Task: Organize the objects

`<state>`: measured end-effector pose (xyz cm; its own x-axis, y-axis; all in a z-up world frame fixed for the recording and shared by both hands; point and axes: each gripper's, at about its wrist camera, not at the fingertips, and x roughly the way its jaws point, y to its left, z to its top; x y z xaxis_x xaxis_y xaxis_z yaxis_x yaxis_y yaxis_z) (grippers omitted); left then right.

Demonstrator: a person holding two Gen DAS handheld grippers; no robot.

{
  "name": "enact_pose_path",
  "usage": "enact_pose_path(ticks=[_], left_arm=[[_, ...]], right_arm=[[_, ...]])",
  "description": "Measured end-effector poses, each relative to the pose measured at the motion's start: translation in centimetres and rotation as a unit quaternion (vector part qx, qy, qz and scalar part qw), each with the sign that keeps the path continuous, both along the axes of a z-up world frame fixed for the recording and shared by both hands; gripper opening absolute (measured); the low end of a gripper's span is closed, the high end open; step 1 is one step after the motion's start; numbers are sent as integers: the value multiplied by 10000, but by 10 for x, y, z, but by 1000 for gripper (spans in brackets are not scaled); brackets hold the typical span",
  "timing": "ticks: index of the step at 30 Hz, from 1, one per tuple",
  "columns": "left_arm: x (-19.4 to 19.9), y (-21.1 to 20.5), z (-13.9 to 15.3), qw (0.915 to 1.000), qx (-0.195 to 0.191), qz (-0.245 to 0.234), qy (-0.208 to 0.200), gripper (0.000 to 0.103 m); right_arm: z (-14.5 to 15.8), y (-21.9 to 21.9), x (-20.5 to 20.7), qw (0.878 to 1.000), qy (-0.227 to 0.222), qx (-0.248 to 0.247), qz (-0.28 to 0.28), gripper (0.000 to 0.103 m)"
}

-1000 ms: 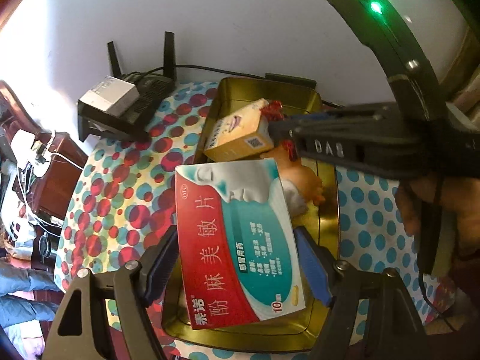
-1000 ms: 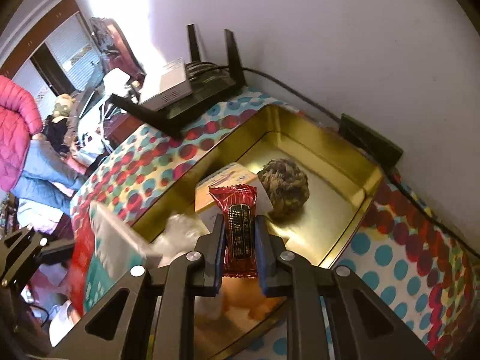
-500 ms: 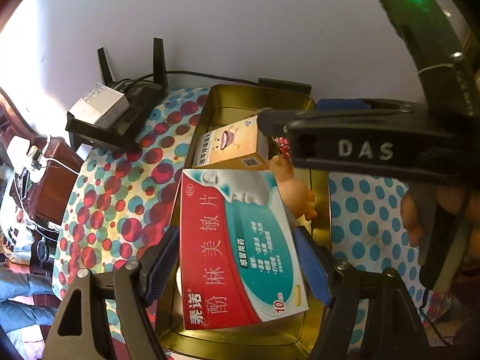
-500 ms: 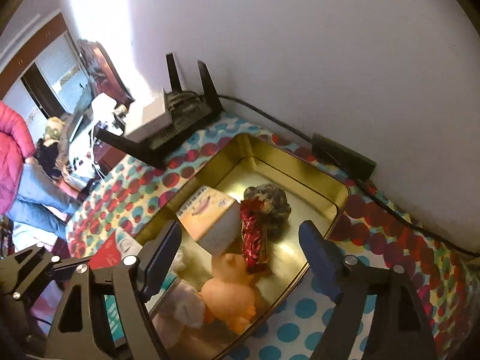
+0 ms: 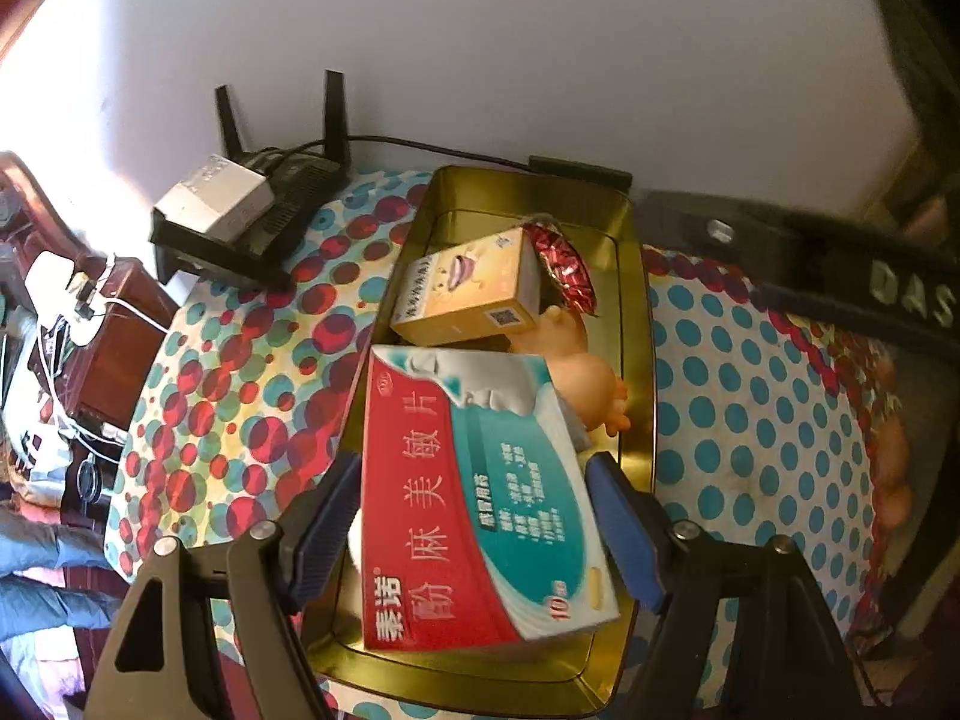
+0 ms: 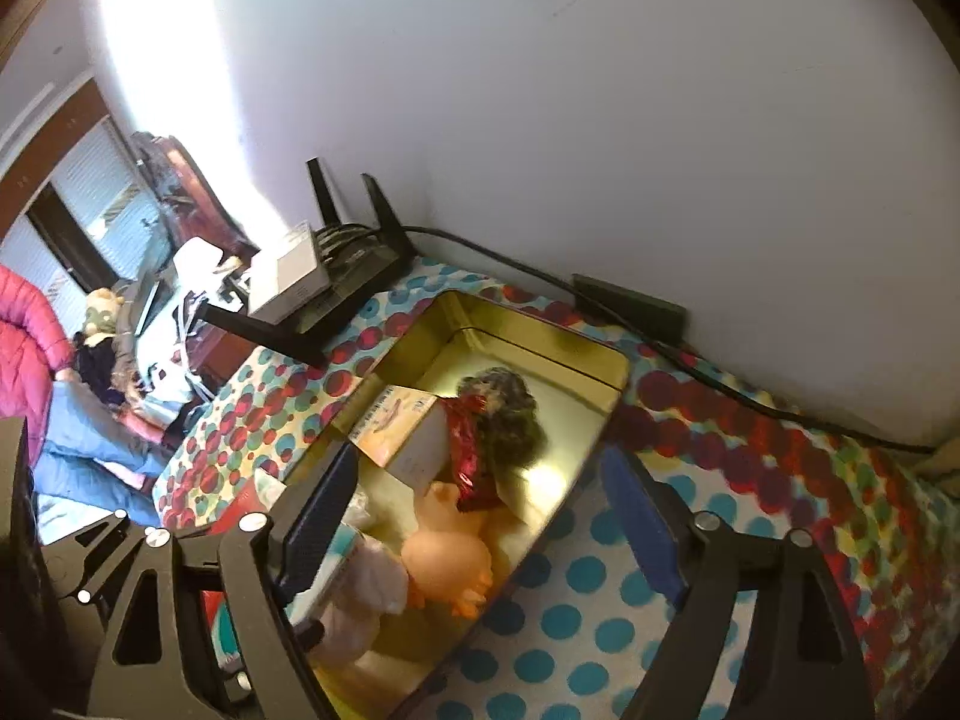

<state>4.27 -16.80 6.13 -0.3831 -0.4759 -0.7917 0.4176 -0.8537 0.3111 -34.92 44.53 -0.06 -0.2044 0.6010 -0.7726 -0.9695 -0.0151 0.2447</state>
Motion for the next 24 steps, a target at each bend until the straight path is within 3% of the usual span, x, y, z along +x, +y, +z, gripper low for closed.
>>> enact_pose_path(ticks=[6,15,19,24], left_arm=[[3,2,15,9998,0,164,129,79],[2,17,38,9991,-105,267,319,81],[1,25,42,9984,-388,287,307,82],[2,28,46,9980,-378,341,366,82]], right_arm=[[17,-28,6,9961,-569,-157,-649,103],[20,-62,14,9875,-924,-842,-957,103],[19,-77,14,9854,-1049,-904,-993,103],[17,-86,15,9851,-976,-978,-1023,103]])
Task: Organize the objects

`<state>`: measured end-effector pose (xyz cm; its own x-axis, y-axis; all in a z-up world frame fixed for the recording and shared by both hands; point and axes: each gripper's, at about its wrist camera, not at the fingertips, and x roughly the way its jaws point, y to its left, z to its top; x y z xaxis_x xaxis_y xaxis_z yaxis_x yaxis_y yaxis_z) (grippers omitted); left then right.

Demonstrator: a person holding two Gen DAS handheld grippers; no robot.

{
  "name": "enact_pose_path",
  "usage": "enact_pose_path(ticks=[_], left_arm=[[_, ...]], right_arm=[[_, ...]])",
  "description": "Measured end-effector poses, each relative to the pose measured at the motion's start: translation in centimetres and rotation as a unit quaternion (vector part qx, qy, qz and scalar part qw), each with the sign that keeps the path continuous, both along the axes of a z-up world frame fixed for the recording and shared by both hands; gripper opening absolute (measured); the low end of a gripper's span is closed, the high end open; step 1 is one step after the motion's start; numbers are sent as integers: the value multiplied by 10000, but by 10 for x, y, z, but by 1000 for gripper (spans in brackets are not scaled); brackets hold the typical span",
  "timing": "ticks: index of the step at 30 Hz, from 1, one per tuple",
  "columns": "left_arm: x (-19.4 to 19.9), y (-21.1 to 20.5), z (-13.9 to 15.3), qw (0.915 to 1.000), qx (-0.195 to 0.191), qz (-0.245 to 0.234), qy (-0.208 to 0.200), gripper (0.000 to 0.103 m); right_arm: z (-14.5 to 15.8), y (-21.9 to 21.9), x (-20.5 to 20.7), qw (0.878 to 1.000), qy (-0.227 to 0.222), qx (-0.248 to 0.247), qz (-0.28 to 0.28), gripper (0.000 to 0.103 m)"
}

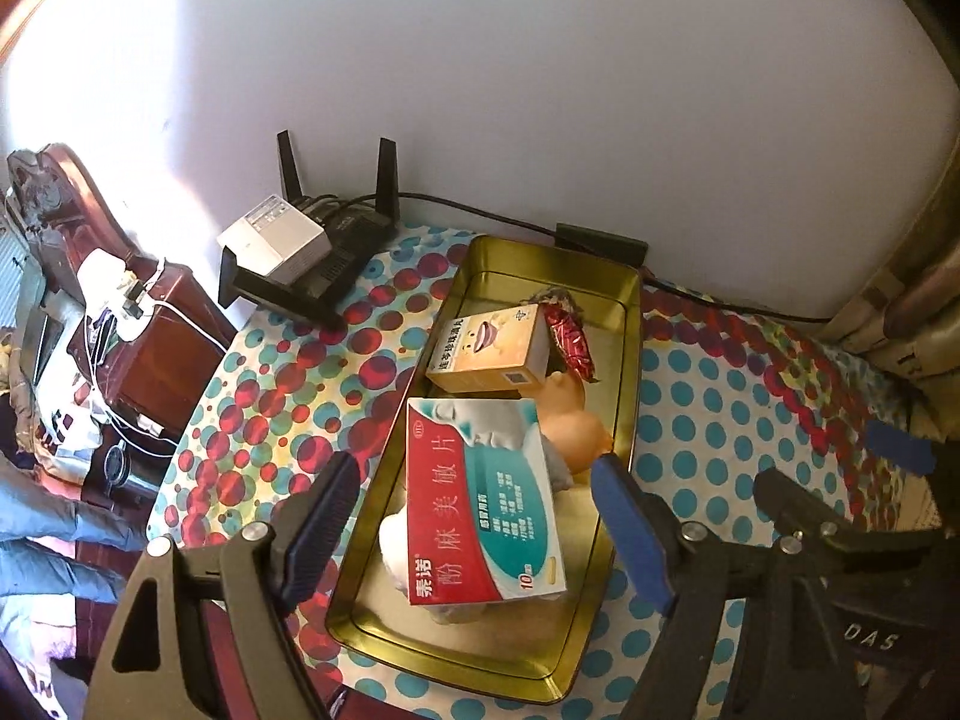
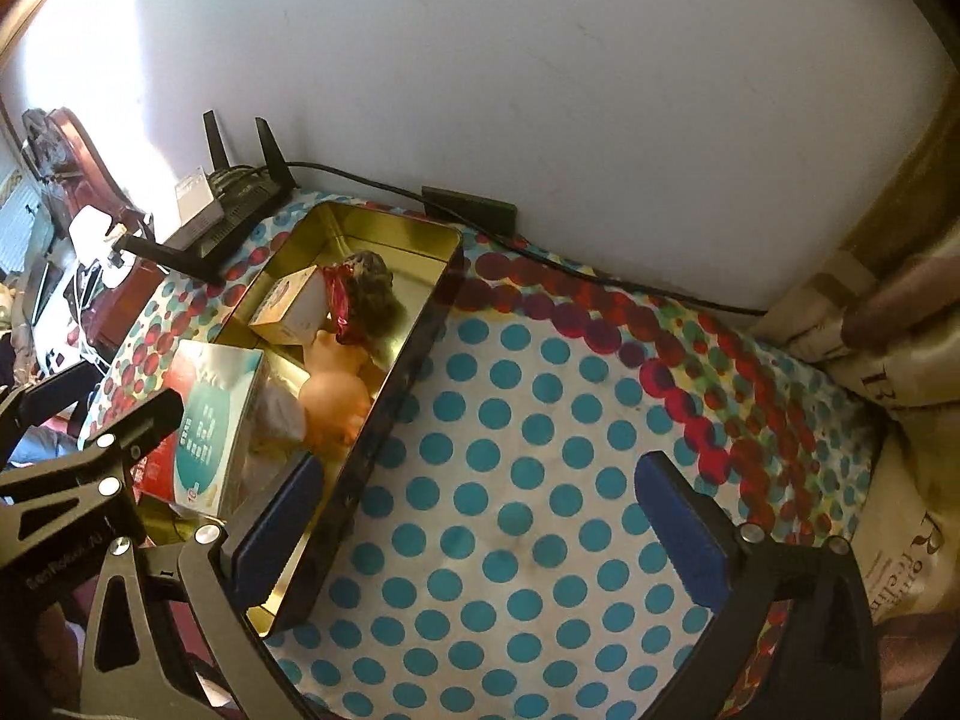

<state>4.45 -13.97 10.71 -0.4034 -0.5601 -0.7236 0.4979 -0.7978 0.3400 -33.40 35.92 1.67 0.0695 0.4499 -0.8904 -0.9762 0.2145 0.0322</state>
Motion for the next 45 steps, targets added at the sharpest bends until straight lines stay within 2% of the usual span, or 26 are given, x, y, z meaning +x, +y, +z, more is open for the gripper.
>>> enact_pose_path(ticks=[9,15,17,19,20,21,23,26,28,31,33,37,45], left_arm=[[5,1,5,9999,-25,-6,115,82],[13,7,17,9979,358,-466,266,83],[13,9,17,9982,198,-515,237,83],[13,13,19,9986,-224,-452,176,83],[20,21,27,9961,-531,-548,438,83],[26,25,34,9939,-611,-618,675,83],[36,33,51,9883,-622,-773,1159,83],[36,29,56,9859,-564,-662,1431,84],[31,14,49,9894,-369,-373,1356,84],[20,-16,31,9950,494,142,859,84],[17,-23,22,9966,431,358,606,84],[13,-23,8,9986,136,413,306,84],[11,-9,7,9997,16,127,220,84]], right_arm=[[-12,-4,0,9997,164,-163,-44,103],[-18,-3,7,9992,320,-190,-156,103],[-20,-2,8,9991,335,-205,-168,103],[-20,-1,7,9990,377,-208,-128,103],[-20,-1,7,9990,374,-208,-122,103],[-20,-1,7,9991,360,-206,-109,103],[-19,-1,7,9992,336,-179,-105,103],[-18,1,8,9992,339,-171,-126,103],[-19,1,8,9991,368,-183,-130,103],[-21,1,7,9990,392,-200,-106,103],[-22,0,6,9990,387,-207,-76,103],[-24,-2,4,9990,373,-214,-77,103],[-24,-4,2,9991,349,-228,-3,103]])
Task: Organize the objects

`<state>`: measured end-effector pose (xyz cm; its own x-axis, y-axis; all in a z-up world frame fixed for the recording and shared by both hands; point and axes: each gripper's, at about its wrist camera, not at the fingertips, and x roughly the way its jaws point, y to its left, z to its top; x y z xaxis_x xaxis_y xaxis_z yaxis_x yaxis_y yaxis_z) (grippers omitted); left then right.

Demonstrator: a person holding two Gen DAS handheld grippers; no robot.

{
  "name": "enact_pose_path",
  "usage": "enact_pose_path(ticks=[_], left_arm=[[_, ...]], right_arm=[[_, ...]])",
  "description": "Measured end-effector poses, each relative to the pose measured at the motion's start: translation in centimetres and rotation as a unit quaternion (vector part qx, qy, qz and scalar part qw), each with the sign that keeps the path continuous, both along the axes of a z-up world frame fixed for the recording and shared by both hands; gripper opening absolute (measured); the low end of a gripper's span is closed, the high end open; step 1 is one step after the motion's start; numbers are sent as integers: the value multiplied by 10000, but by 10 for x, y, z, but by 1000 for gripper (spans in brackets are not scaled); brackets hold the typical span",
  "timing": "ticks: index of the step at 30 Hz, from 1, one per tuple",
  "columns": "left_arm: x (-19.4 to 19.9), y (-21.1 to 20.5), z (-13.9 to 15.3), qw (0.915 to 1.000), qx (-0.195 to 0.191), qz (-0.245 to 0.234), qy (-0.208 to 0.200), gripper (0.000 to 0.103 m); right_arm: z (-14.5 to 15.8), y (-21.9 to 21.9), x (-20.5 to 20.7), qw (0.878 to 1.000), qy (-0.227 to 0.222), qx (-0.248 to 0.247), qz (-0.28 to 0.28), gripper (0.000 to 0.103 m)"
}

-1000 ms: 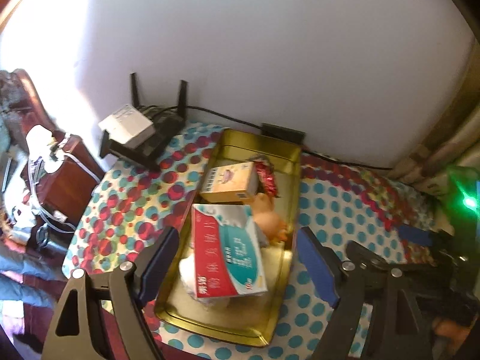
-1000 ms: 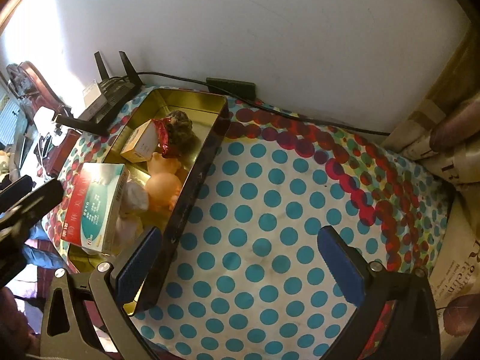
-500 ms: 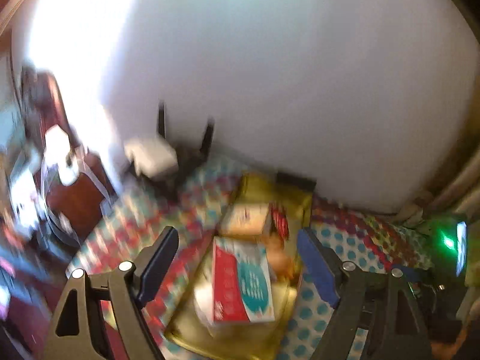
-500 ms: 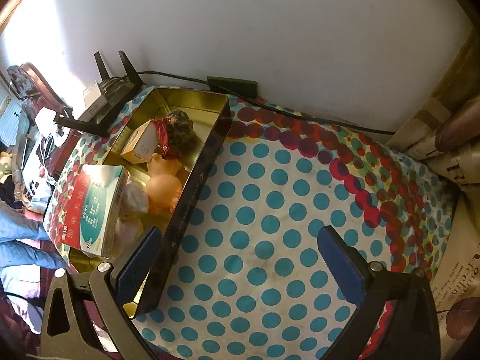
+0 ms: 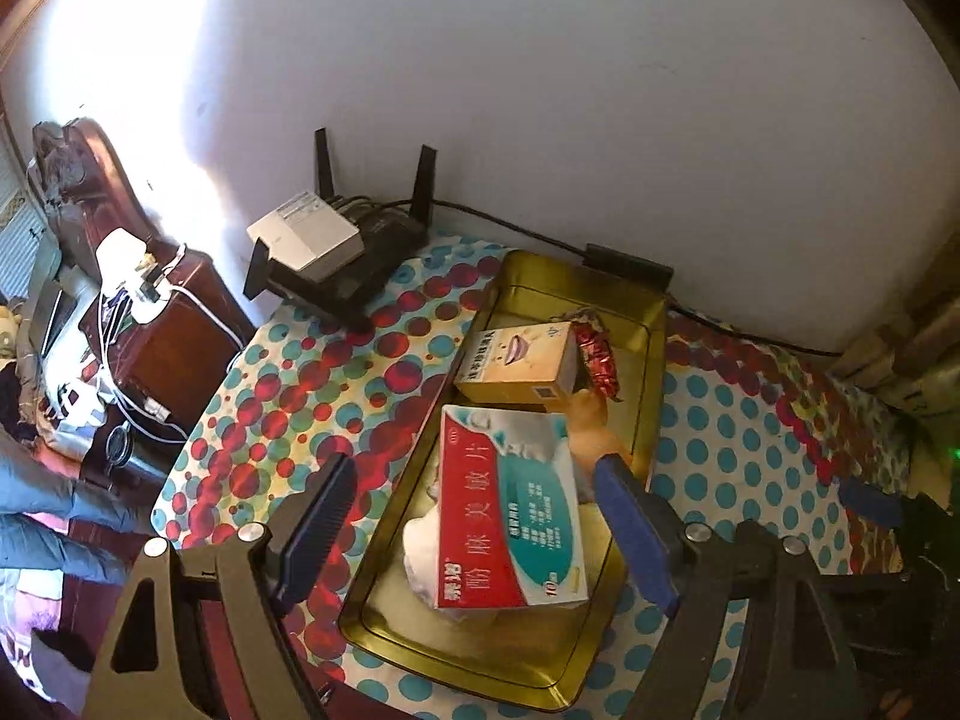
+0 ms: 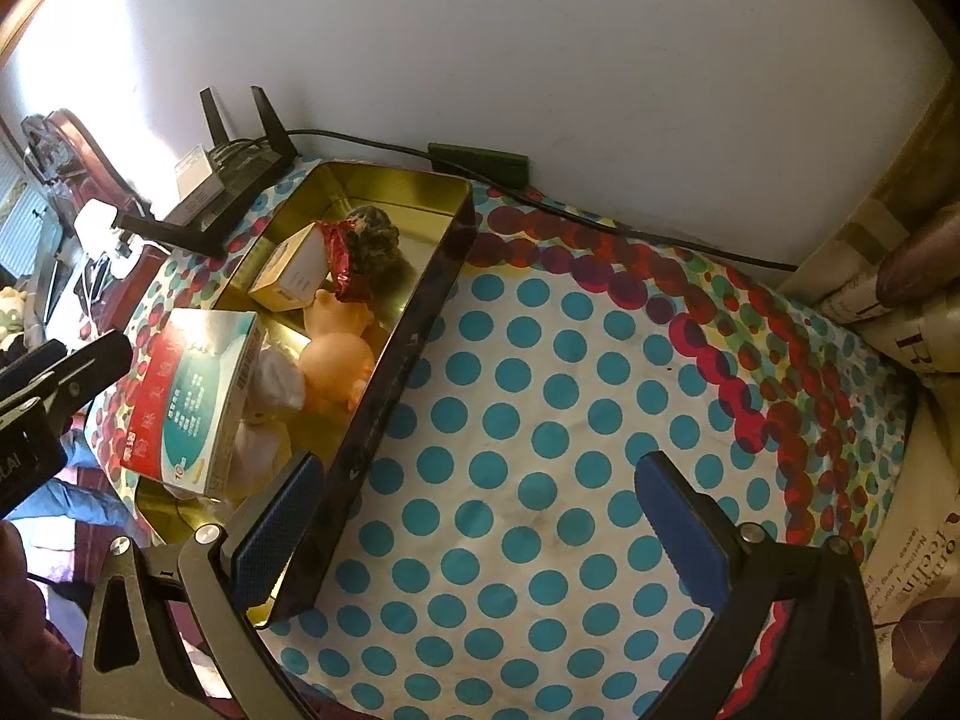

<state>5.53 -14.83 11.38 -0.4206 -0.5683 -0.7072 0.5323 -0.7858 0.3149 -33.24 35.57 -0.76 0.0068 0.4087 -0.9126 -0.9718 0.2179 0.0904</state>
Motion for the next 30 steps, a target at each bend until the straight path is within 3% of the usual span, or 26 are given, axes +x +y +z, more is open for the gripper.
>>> enact_pose_path(ticks=[9,17,30], left_arm=[[-3,-1,-8,9994,310,-63,-163,84],[-1,1,-19,9988,132,106,-449,84],[3,0,-21,9989,186,137,-405,84]], right_arm=[[1,-1,-10,9998,-156,-37,81,103],[4,-2,-24,9989,-387,-60,261,103],[10,-3,-45,9947,-883,-86,528,103]])
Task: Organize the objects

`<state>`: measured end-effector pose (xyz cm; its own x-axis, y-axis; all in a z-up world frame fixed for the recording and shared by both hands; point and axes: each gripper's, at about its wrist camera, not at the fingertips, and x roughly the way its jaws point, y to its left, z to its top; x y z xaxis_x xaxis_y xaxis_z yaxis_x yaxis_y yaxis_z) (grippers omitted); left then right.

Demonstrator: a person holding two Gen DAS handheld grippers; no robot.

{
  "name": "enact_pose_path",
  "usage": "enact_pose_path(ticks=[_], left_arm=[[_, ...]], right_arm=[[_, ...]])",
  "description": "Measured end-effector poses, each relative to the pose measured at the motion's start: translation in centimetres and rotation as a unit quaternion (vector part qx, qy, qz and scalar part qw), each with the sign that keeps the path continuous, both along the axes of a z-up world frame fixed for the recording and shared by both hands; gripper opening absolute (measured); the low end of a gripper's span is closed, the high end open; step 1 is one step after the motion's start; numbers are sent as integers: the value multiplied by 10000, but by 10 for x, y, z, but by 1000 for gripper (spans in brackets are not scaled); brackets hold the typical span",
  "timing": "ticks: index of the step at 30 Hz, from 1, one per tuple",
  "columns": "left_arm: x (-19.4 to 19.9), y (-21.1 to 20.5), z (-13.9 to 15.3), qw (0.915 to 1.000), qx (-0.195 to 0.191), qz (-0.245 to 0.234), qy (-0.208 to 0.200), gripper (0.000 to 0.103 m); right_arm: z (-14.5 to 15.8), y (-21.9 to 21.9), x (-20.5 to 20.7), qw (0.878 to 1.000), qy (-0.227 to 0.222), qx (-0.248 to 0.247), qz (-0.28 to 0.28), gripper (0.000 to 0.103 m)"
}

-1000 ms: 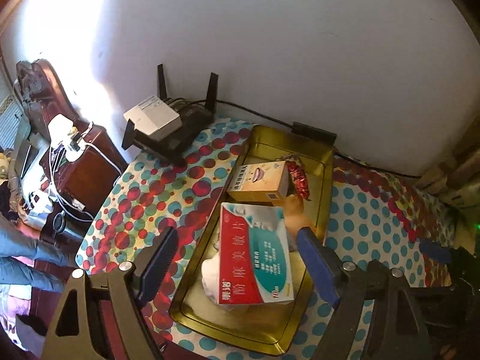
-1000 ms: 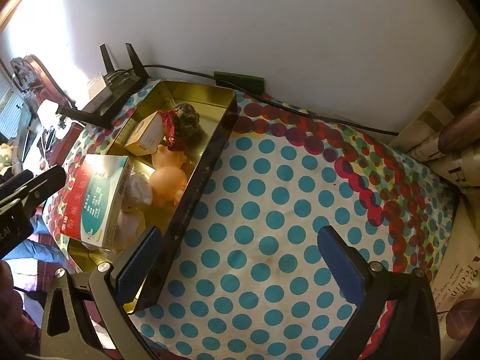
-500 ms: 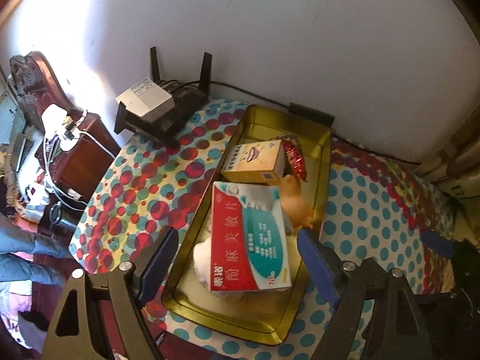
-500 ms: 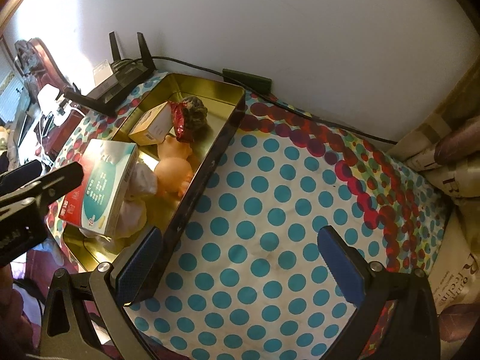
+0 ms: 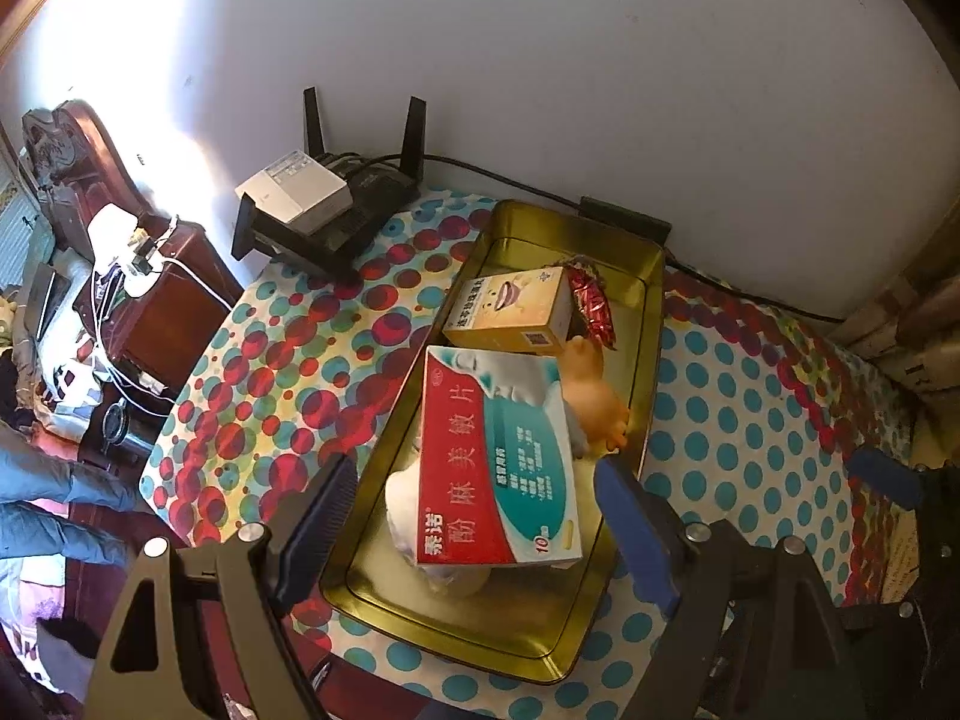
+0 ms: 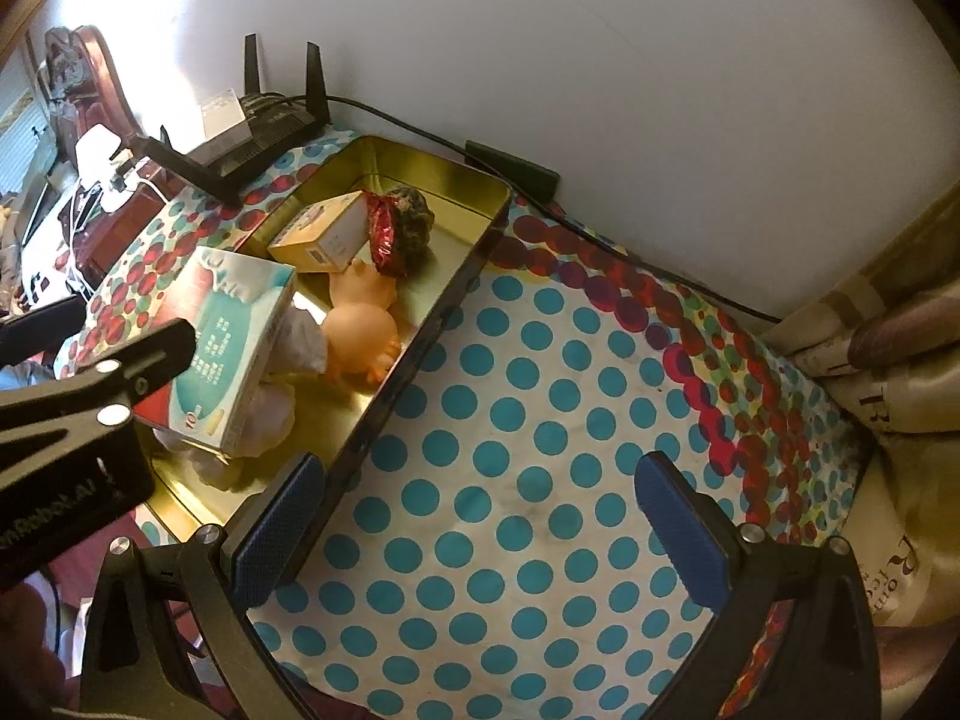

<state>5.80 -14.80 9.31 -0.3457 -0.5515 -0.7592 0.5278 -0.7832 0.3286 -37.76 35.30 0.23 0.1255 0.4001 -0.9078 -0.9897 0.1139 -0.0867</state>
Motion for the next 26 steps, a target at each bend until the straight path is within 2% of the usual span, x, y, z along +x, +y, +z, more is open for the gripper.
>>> enact_pose_path(ticks=[17,26], left_arm=[[3,3,2,9999,-16,-100,14,84],[4,10,10,9998,-171,-116,63,84]], right_arm=[[1,-2,-7,9999,-4,-19,128,103],[0,-2,-8,9999,3,-1,150,103]])
